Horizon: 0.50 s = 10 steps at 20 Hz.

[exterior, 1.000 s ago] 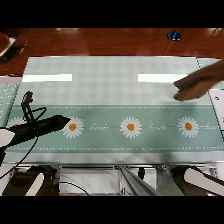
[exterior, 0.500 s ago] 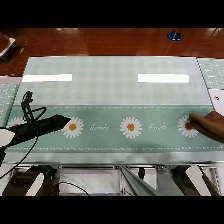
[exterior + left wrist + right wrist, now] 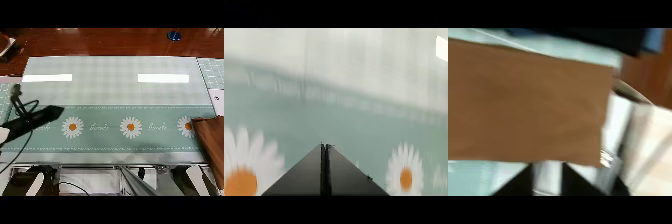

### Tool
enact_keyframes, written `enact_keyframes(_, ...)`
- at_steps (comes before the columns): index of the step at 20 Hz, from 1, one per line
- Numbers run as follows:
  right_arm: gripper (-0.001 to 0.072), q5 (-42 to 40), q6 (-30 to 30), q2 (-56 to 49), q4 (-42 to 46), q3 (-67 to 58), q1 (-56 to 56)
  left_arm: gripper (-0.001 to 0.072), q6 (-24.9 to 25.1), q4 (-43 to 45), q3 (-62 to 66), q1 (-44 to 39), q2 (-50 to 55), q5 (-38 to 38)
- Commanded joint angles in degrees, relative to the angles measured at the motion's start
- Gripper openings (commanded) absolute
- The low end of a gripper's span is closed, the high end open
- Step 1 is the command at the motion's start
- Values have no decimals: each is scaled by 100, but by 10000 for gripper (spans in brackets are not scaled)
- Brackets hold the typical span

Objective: Fold the shirts.

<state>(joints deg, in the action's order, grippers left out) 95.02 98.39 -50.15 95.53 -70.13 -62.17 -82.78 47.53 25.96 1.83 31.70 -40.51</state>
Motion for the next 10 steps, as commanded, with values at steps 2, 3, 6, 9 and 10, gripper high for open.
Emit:
enact_keyframes(2,21,-2015,-866,-632,-3882,-704,787,17,328,-4,1912,299,765,898)
enact_keyframes(3,21,-2568,-1268,-754,-4426,-809,1497,17,413,-7,2594,153,1200,682)
enact_keyframes(6,21,-3932,-1860,-1172,-3967,-846,4328,17,745,70,4452,-752,2658,-382)
enact_keyframes(9,21,-3733,-1110,-2013,-1427,-791,6339,17,-284,1867,4745,-1687,3493,-1143)
enact_keyframes(10,21,-3418,-678,-2328,-605,-745,6618,17,-855,2586,4579,-1836,3630,-1145)
